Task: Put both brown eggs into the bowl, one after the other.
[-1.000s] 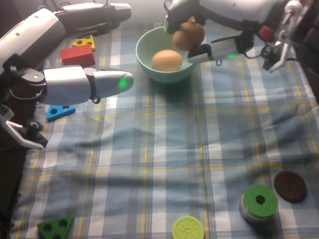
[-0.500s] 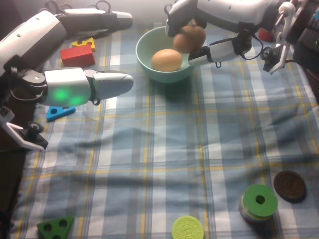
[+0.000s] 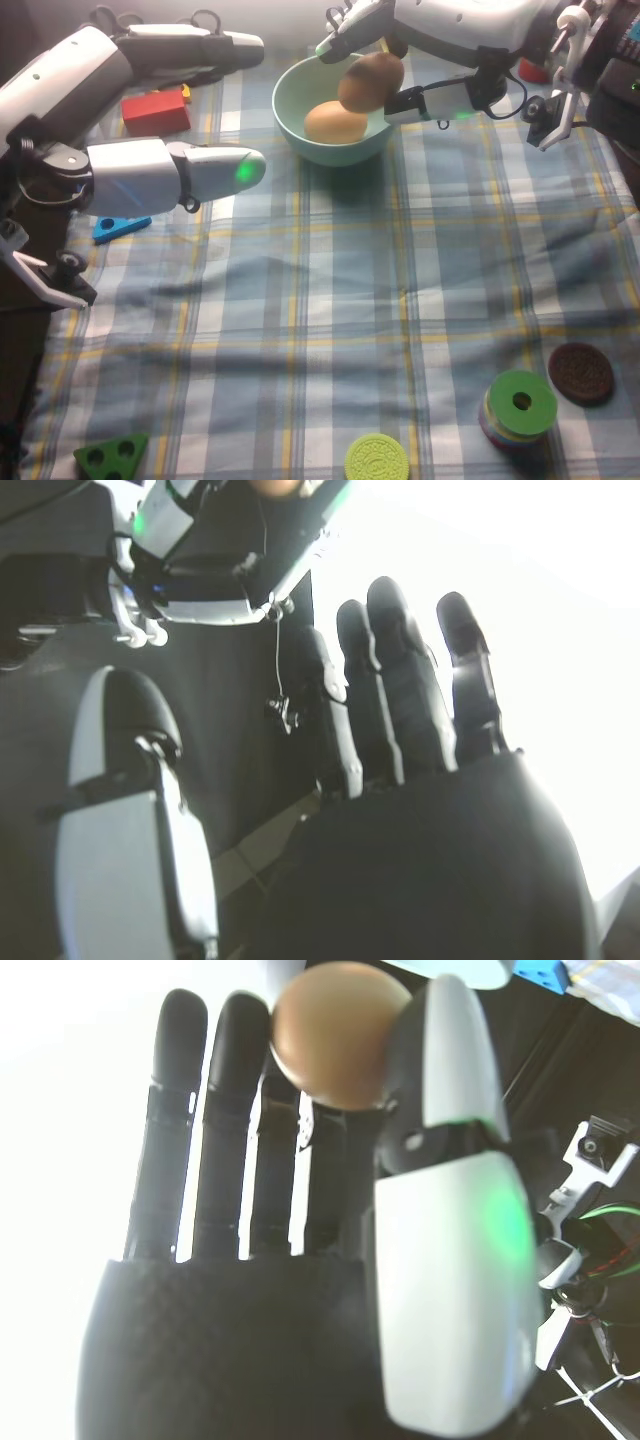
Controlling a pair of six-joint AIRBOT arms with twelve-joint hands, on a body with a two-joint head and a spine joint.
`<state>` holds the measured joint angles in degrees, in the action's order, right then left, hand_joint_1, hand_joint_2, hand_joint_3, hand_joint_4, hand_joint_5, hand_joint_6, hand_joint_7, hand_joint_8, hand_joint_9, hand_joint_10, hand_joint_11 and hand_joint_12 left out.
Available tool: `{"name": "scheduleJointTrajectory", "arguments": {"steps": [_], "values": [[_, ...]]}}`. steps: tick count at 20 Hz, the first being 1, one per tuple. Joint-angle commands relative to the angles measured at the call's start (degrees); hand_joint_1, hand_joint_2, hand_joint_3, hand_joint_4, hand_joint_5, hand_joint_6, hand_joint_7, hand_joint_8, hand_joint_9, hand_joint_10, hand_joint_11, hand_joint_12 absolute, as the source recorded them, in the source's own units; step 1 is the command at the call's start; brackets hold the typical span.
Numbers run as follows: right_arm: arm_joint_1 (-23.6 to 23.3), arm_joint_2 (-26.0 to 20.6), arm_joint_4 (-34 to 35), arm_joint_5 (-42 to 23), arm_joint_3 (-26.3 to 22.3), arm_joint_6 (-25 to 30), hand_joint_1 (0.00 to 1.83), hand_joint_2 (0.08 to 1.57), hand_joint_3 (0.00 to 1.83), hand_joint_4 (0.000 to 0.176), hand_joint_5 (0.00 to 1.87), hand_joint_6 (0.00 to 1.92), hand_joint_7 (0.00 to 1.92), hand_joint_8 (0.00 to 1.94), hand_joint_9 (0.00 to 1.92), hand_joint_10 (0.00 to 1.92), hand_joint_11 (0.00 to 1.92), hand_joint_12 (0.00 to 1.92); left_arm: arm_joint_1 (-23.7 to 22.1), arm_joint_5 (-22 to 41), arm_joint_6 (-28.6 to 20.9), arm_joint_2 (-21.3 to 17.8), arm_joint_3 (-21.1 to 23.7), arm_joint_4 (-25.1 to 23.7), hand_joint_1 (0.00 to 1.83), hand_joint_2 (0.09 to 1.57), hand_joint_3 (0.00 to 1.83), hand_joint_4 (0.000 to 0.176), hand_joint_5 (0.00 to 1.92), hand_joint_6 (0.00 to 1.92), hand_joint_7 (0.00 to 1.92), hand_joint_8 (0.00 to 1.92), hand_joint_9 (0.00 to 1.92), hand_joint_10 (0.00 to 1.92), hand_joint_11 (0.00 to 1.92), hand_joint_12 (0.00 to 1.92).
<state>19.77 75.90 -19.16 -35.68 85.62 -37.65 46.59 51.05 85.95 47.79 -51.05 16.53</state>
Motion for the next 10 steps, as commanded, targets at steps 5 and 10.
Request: {"name": "scheduleJointTrajectory", "arguments": {"steps": [5, 10], "values": [[-0.6, -0.7, 2.0, -6.4, -0.1, -0.2, 1.42, 1.08, 0.00, 0.000, 0.74, 0.00, 0.62, 0.00, 0.75, 0.50, 0.61, 1.08, 0.3, 7.1, -2.1, 0.2, -0.6, -0.1, 0.80, 0.96, 0.00, 0.071, 0.62, 0.00, 0.55, 0.00, 0.56, 0.01, 0.00, 0.62], [0.7, -2.8, 3.5, -8.6, -1.6, -0.2, 1.31, 1.08, 0.00, 0.000, 0.70, 0.00, 0.64, 0.00, 0.85, 0.18, 0.47, 1.17, 0.6, 8.4, -3.0, 0.1, -0.5, -0.2, 0.80, 0.97, 0.00, 0.068, 0.63, 0.00, 0.56, 0.00, 0.57, 0.01, 0.00, 0.61]]}}
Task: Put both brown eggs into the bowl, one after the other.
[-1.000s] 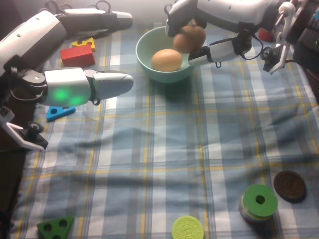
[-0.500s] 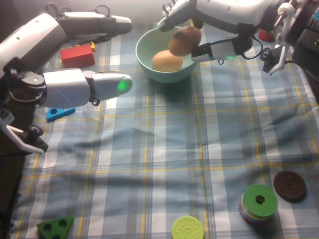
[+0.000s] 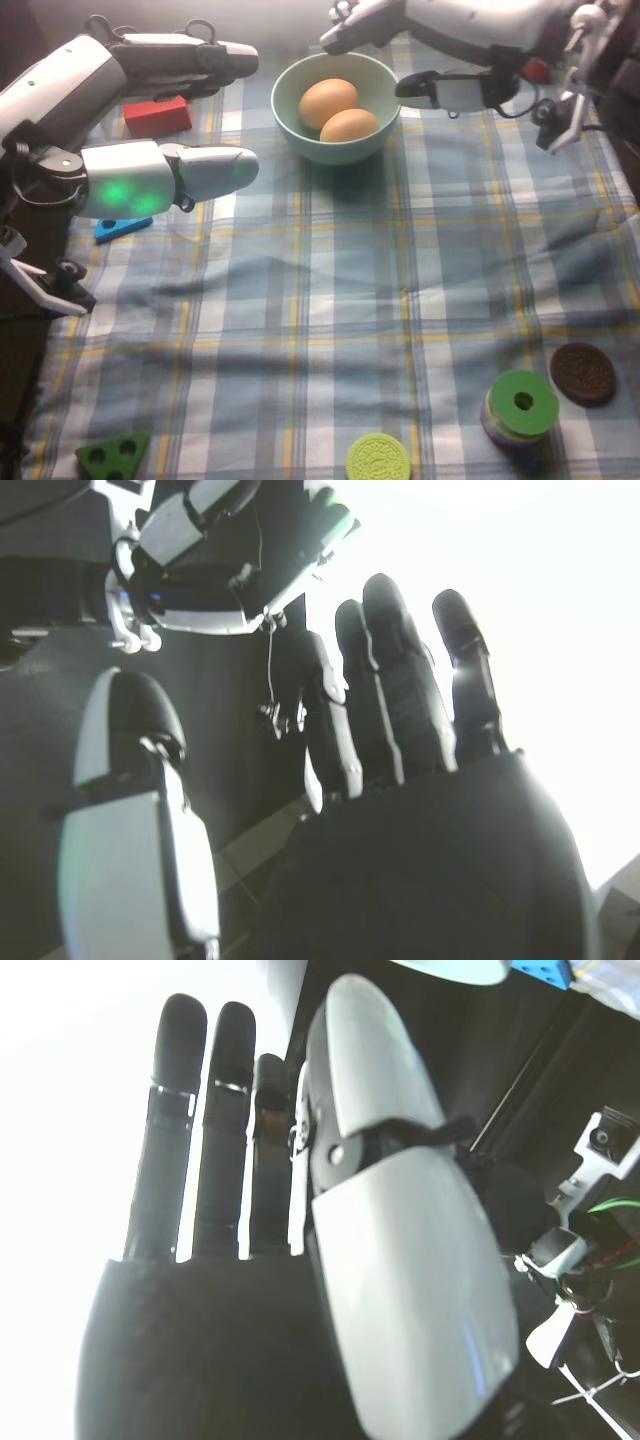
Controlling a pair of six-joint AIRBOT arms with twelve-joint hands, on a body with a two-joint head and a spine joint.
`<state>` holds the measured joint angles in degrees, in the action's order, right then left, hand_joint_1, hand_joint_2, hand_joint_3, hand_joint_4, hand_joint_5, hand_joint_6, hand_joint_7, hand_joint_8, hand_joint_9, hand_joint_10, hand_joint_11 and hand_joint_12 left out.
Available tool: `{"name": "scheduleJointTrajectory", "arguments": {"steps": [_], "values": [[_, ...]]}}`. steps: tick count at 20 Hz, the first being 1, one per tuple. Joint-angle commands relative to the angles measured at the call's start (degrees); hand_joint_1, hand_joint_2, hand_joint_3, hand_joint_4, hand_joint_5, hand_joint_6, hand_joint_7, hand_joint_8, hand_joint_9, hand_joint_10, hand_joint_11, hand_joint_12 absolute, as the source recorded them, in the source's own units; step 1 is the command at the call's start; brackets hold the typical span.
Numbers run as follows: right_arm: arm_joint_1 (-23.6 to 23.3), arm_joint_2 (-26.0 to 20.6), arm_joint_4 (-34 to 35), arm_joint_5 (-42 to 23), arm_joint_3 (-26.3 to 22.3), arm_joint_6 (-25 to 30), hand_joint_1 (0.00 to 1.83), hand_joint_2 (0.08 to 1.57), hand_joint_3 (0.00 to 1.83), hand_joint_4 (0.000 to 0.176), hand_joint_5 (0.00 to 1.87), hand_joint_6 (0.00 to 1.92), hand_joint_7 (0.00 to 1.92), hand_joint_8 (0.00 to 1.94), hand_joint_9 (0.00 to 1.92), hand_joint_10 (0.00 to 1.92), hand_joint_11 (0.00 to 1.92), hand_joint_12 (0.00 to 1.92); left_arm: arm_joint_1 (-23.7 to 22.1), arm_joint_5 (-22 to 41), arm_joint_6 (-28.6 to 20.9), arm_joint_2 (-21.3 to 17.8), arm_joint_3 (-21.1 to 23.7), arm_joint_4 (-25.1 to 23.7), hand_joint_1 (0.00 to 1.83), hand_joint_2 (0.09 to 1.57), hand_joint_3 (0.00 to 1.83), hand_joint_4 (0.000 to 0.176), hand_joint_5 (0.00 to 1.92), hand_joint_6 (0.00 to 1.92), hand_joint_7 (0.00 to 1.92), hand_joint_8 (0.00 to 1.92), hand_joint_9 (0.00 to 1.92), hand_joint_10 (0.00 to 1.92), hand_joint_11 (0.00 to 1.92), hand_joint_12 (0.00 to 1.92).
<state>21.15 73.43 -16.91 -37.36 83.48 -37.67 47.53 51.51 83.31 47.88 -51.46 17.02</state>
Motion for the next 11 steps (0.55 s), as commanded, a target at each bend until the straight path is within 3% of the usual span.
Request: {"name": "scheduleJointTrajectory", "arguments": {"steps": [1, 2, 3, 4, 5, 6, 8, 9, 10, 11], "values": [[0.7, -2.4, 3.1, -10.4, -1.0, -0.2, 1.26, 1.08, 0.00, 0.000, 0.69, 0.00, 0.63, 0.00, 0.82, 0.18, 0.39, 1.23, 0.1, 10.2, -2.8, -0.4, -0.1, -0.7, 0.81, 0.97, 0.00, 0.070, 0.63, 0.00, 0.55, 0.00, 0.55, 0.00, 0.00, 0.57], [2.0, -4.5, 4.8, -13.8, -2.4, -0.2, 1.21, 1.07, 0.00, 0.000, 0.67, 0.00, 0.60, 0.00, 0.78, 0.17, 0.44, 1.24, 0.8, 12.9, -6.3, -0.9, -0.3, -1.1, 0.80, 0.98, 0.00, 0.064, 0.62, 0.00, 0.55, 0.00, 0.53, 0.00, 0.00, 0.53], [3.1, -6.0, 6.1, -16.6, -3.6, -0.2, 1.21, 1.06, 0.00, 0.000, 0.65, 0.00, 0.63, 0.00, 0.73, 0.13, 0.40, 1.19, 1.3, 15.1, -9.6, -1.2, -0.6, -1.7, 0.79, 0.99, 0.00, 0.068, 0.62, 0.00, 0.56, 0.00, 0.51, 0.00, 0.00, 0.66], [5.4, -8.7, 8.2, -21.6, -5.9, -0.2, 1.22, 1.06, 0.00, 0.000, 0.65, 0.00, 0.64, 0.00, 0.71, 0.09, 0.39, 1.13, 2.3, 18.9, -16.0, -1.6, -1.5, -2.9, 0.81, 1.00, 0.00, 0.064, 0.60, 0.00, 0.56, 0.00, 0.49, 0.00, 0.00, 0.73], [7.9, -11.1, 10.3, -26.3, -7.9, -0.2, 1.09, 1.11, 0.00, 0.000, 0.62, 0.00, 0.60, 0.00, 0.70, 0.06, 0.39, 1.06, 3.2, 22.1, -21.7, -1.6, -2.4, -3.7, 0.84, 1.01, 0.00, 0.000, 0.56, 0.00, 0.55, 0.00, 0.49, 0.00, 0.01, 0.95], [10.7, -13.1, 12.6, -31.5, -10.1, -0.2, 0.96, 1.17, 0.00, 0.000, 0.59, 0.00, 0.61, 0.00, 0.73, 0.04, 0.41, 0.94, 4.2, 25.3, -27.1, -1.5, -3.5, -4.4, 0.74, 1.01, 0.00, 0.017, 0.41, 0.00, 0.48, 0.00, 0.42, 0.00, 0.00, 0.95], [17.3, -16.1, 16.5, -42.6, -13.8, -0.1, 0.82, 1.19, 0.01, 0.000, 0.55, 0.00, 0.70, 0.01, 0.81, 0.04, 0.44, 0.87, 6.7, 31.9, -37.5, -0.8, -5.3, -5.0, 0.75, 0.99, 0.00, 0.042, 0.19, 0.00, 0.39, 0.01, 0.32, 0.00, 0.00, 0.58], [19.2, -16.6, 17.7, -46.3, -14.7, -0.1, 0.72, 1.29, 0.01, 0.001, 0.42, 0.00, 0.65, 0.00, 0.77, 0.02, 0.43, 0.86, 7.6, 34.1, -41.2, -0.5, -5.9, -5.1, 0.75, 0.97, 0.00, 0.062, 0.10, 0.00, 0.38, 0.00, 0.39, 0.02, 0.00, 0.63], [22.0, -17.2, 19.0, -51.5, -16.1, -0.1, 0.59, 1.32, 0.01, 0.003, 0.40, 0.00, 0.59, 0.00, 0.69, 0.01, 0.35, 0.82, 9.2, 37.2, -46.1, 0.0, -6.8, -5.3, 0.68, 0.99, 0.00, 0.000, 0.07, 0.00, 0.41, 0.00, 0.54, 0.02, 0.11, 0.77], [23.5, -17.5, 19.5, -54.3, -16.9, -0.1, 0.50, 1.32, 0.00, 0.004, 0.37, 0.00, 0.53, 0.00, 0.62, 0.00, 0.32, 0.74, 10.4, 40.3, -49.6, 0.3, -7.1, -5.3, 0.62, 1.15, 0.02, 0.000, 0.08, 0.00, 0.43, 0.00, 0.62, 0.02, 0.18, 0.84]]}}
